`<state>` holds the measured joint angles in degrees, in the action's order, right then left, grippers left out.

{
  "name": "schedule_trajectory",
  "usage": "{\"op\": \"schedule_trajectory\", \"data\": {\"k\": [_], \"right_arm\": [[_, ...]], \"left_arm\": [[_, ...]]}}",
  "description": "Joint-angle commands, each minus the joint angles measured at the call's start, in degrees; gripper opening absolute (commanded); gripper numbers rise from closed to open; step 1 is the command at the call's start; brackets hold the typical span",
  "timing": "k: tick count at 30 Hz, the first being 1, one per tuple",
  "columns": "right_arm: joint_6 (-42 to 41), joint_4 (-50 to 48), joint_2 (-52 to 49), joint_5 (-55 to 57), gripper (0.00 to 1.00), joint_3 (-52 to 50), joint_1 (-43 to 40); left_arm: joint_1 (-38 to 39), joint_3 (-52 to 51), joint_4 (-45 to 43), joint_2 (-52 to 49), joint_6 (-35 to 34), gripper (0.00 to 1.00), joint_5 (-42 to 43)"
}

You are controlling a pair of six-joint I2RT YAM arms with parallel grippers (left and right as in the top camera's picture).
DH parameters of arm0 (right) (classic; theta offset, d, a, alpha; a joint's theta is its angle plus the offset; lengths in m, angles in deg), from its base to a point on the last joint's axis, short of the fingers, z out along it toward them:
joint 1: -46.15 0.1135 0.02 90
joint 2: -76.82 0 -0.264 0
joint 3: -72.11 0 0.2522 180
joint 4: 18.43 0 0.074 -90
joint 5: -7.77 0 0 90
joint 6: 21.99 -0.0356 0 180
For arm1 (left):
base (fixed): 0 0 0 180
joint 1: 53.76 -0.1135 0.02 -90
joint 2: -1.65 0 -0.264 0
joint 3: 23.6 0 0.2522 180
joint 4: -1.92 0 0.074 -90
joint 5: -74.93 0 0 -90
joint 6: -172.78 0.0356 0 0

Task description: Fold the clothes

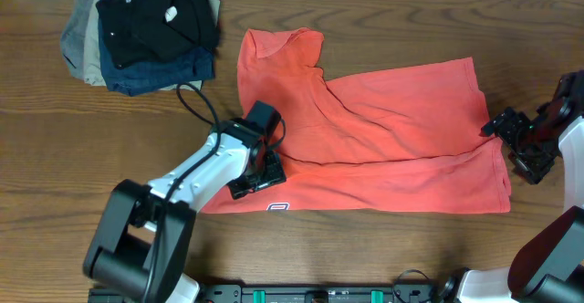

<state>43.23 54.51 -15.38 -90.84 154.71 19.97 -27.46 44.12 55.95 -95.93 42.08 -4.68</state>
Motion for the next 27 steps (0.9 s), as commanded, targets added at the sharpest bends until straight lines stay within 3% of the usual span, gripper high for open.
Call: {"op": "schedule_trajectory", "data": {"k": [1,10,16,19,24,27], "right_arm": [[2.1,0.2,-0.1,-0.2,0.96,0.8,0.4],[2.2,0.2,-0.1,-0.2,0.95,0.8,0.4],[2.2,0.3,-0.1,-0.2,0.95,0.8,0.4],[2.2,0.3,-0.1,-0.2,0.95,0.8,0.4],[2.2,0.3,-0.1,-0.2,0.96,0.8,0.4],[2.2,0.3,-0.1,-0.2,0.96,0.8,0.4]], "left_arm": [[-0.2,-0.4,-0.8,-0.8,-0.5,0.70,0.5],[-0.2,-0.4,-1.6,-0.8,-0.2,0.56,0.5],[-0.2,-0.4,-1.4,-0.8,0.2,0.54,0.5],[-0.2,-0.4,-1.6,-0.8,0.7,0.38,0.5],[-0.2,0.2,-1.8,-0.8,1.5,0.34,0.1],[-0.2,0.6,-1.7,-0.8,2.1,0.25,-0.4]]}}
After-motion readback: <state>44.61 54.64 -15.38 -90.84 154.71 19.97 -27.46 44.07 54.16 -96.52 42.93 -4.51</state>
